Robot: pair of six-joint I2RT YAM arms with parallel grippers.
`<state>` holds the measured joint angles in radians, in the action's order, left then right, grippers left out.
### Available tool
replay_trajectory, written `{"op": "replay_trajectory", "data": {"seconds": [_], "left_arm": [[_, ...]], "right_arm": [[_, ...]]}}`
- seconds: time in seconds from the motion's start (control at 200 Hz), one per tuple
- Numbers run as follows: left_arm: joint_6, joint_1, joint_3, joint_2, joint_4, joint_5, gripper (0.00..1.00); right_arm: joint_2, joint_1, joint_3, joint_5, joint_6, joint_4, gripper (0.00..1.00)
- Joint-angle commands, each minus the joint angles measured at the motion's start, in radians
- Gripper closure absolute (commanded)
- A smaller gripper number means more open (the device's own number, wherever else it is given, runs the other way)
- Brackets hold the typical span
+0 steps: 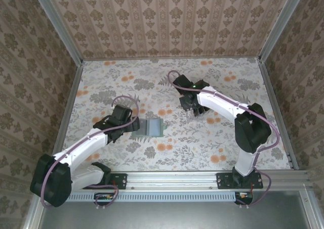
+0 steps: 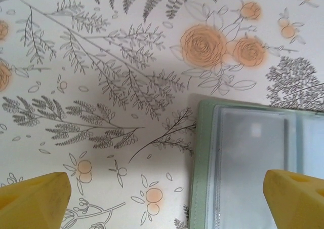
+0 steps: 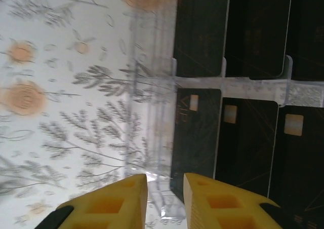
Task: Put the credit cards into the card holder
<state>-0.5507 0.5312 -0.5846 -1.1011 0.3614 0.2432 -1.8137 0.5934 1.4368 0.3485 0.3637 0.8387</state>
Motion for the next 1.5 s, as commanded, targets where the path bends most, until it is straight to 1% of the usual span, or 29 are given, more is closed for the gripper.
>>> {"op": "replay_trajectory", "data": {"seconds": [0.0, 0.125, 0.335, 0.485, 0.615, 0.895, 1.245, 1.285, 1.495], "left_arm": [[0.031, -0.007, 0.013, 0.037, -0.049, 0.026, 0.00], [0.011, -0.007, 0.026, 0.048, -0.062, 0.027, 0.00], [0.015, -0.007, 0.023, 0.030, -0.058, 0.010, 0.00], [0.017, -0.007, 0.022, 0.030, -0.057, 0.009, 0.00], [0.019, -0.007, 0.017, 0.028, -0.053, 0.009, 0.00], [0.017, -0.006, 0.020, 0.012, -0.058, -0.002, 0.00], [0.014, -0.005, 0.020, 0.004, -0.059, -0.015, 0.00], [0.013, -0.005, 0.020, 0.003, -0.057, -0.015, 0.00], [0.008, -0.004, 0.014, -0.002, -0.041, -0.009, 0.00]], "right_arm": [[-0.027, -0.004, 0.000, 0.104, -0.033, 0.065, 0.73], [-0.032, -0.009, -0.009, 0.127, -0.034, 0.061, 0.73], [-0.034, -0.026, -0.031, 0.126, -0.034, 0.048, 0.73], [-0.058, -0.033, -0.038, 0.111, -0.033, 0.037, 0.72], [-0.068, -0.037, -0.044, 0.081, -0.028, 0.019, 0.73], [-0.040, -0.052, -0.056, 0.018, -0.014, -0.011, 0.83], [0.026, -0.118, -0.102, -0.154, 0.016, -0.067, 0.96], [0.035, -0.127, -0.105, -0.177, 0.021, -0.073, 0.99], [0.112, -0.142, -0.099, -0.252, 0.035, -0.086, 1.00]]}}
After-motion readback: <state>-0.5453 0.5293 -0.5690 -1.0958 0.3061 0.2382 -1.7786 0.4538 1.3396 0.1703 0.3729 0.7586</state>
